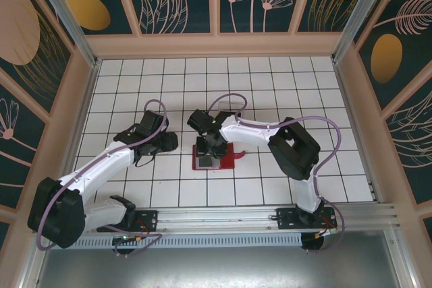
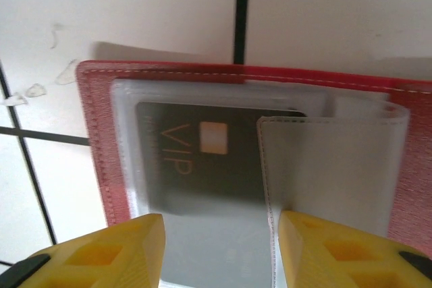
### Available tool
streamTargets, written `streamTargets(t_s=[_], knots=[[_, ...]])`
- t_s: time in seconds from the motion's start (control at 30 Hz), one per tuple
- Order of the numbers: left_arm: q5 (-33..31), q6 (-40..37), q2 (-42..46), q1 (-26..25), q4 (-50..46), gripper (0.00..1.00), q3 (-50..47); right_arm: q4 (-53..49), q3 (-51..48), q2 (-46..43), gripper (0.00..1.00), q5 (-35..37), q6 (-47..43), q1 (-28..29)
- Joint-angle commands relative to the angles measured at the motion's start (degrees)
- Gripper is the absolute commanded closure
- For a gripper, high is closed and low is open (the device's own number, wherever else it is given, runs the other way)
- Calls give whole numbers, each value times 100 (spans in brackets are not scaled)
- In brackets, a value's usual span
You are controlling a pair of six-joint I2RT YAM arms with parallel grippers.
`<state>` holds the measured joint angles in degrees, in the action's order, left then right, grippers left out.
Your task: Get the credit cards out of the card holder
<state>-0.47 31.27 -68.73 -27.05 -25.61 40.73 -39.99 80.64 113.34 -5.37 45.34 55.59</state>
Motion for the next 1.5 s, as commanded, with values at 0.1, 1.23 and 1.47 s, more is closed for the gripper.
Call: streamTargets(t_s=[0.1,1.23,1.47], knots=[[69,-157,-48,23,-146,52,214,-770,350,78,51,598,61,132],[431,-167,-525,24,-33,52,554,-1425,-99,-349,44,1521,-8,14],[511,-104,-633,24,23,52,575,-1276,-445,-409,44,1555,-31,-82]])
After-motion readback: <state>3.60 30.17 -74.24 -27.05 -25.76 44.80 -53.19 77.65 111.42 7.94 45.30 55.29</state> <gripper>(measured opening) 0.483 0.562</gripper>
